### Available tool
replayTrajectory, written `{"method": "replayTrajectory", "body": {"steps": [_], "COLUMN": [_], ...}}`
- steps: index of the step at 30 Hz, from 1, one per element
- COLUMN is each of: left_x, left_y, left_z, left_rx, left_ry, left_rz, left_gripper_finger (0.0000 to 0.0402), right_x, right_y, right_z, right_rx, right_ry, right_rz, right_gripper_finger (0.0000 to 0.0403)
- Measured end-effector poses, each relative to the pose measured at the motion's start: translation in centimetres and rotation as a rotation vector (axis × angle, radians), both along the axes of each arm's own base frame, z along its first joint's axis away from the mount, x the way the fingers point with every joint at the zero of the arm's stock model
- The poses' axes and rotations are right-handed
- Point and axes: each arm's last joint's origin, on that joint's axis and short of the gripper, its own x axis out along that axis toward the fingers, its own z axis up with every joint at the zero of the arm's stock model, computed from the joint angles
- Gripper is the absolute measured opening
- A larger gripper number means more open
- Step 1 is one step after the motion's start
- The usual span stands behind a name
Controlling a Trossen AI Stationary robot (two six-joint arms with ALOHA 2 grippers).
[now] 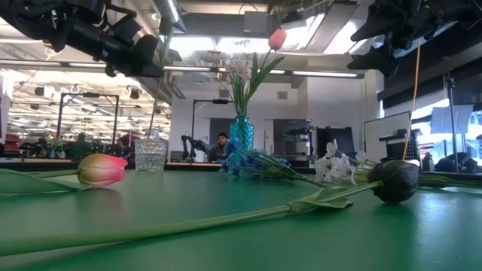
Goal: Sort flowers into vase by color
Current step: Put the top black tulip into the transparent vase, then put the pink tulip into the blue vase
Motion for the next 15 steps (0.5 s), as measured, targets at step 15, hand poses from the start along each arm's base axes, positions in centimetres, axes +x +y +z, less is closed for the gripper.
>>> {"method": "replayTrajectory", "body": {"steps": [15], "left_x": [-0.2], "left_y": [-1.8], "left_z": [0.7], "left_rx": [-0.18], "left_ry": [0.179], "left_rz": [0.026], "left_gripper_finger": [0.0215], "right_x": [-0.2], "right_y": [0.0], "right_z": [-0.5], "right_rx": [0.011], "right_ry": [0.057], "right_rz": [-0.024], "right_gripper_finger": [0.0317]}}
